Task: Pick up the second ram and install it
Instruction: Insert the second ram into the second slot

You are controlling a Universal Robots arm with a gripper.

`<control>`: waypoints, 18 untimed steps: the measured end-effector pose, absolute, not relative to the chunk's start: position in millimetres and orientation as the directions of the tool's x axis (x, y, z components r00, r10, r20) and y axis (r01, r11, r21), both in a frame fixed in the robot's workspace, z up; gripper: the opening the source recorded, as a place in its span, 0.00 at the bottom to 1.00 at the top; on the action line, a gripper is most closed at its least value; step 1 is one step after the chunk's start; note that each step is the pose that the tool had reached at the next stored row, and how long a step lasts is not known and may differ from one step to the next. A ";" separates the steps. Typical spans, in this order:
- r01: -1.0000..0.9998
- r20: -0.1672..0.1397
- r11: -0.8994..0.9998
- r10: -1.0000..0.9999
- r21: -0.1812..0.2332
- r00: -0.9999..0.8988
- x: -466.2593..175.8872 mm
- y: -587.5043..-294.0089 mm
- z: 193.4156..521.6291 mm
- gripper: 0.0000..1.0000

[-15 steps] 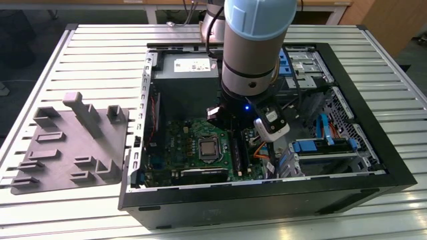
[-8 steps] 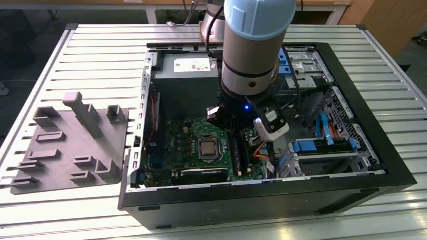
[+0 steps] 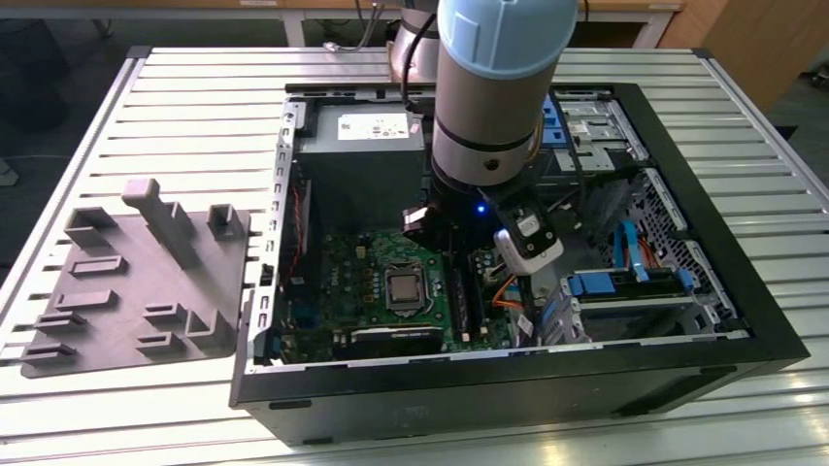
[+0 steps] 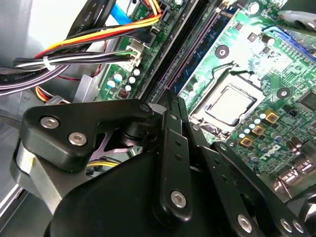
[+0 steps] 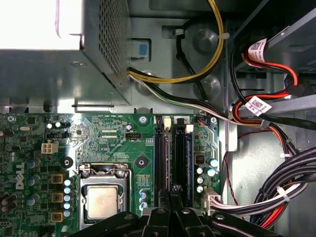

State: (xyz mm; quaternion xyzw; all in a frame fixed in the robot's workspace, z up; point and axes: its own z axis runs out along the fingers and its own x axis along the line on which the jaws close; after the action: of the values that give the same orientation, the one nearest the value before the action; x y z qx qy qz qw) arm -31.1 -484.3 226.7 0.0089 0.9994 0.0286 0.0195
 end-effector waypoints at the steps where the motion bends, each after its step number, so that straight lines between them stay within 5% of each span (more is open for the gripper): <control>1: 0.017 -0.038 0.998 0.019 0.058 -0.999 -31.1 -484.3 226.5 0.12; 18: 0.017 -0.038 0.998 0.019 0.068 -0.999 -31.1 -484.0 225.5 0.12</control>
State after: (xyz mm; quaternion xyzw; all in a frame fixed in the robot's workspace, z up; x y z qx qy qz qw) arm -31.1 -484.0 225.5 0.0090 0.9992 0.0338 0.0195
